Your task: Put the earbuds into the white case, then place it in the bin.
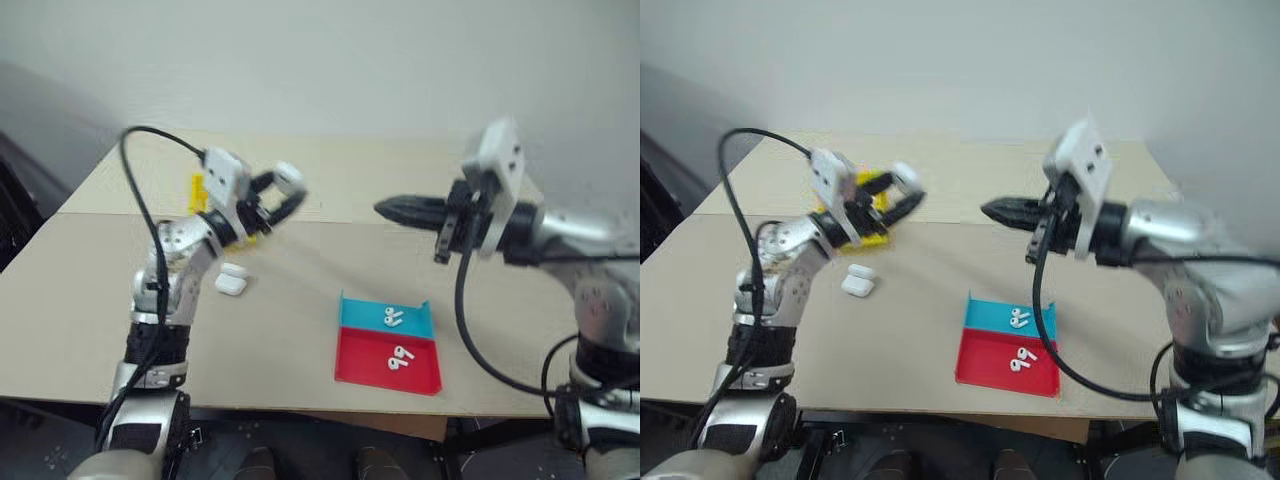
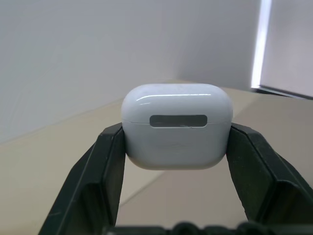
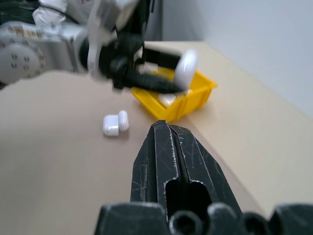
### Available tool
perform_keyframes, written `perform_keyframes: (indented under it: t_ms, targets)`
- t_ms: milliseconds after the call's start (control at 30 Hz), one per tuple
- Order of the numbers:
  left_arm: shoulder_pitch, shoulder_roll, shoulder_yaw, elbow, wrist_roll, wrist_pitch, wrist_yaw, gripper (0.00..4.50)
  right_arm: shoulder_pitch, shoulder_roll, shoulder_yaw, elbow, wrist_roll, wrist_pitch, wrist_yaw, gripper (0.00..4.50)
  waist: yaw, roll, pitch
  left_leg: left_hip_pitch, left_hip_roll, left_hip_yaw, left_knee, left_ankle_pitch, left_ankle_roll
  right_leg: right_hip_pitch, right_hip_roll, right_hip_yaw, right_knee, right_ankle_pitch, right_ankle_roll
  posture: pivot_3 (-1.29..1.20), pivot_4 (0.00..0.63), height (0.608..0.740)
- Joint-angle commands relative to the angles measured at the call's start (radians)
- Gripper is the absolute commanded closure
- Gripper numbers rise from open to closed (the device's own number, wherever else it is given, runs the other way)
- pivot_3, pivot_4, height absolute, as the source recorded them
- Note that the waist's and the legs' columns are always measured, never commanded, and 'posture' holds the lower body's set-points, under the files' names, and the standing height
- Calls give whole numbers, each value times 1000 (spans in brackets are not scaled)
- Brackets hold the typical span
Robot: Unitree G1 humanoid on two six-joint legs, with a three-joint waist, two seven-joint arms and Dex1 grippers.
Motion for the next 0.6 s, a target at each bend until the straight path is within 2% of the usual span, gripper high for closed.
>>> perform_keyframes:
  t_ms: [33, 200, 333, 600]
  targets:
    - [-129, -11, 21, 176, 119, 0, 242, 1715, 44, 43, -43, -111, 47, 26, -114, 4484, 2, 0, 0, 1, 0, 0, 0, 0, 0, 0, 0, 0, 0, 0, 0, 0, 150, 740]
    - [-284, -20, -13, 523, 237, -62, 415, 1715, 55, 67, -22, -145, 72, 38, -189, 4484, 6, 0, 0, 0, -2, -1, -1, 0, 0, 0, 0, 0, -2, 0, 0, 0, 150, 740]
    - [-386, -36, -1, 778, 259, -137, 496, 1715, 53, 66, -13, -151, 93, 33, -222, 4484, 9, 0, 0, -3, -2, -1, -2, 0, 0, -2, 0, -1, -3, 0, 0, 0, 150, 740]
    - [-460, -32, 5, 1010, 278, -216, 563, 1715, 60, 34, -9, -148, 119, 48, -259, 4484, 9, 0, 0, -5, -2, -3, -2, 1, 0, -2, -1, -3, -3, 0, 0, 0, 150, 740]
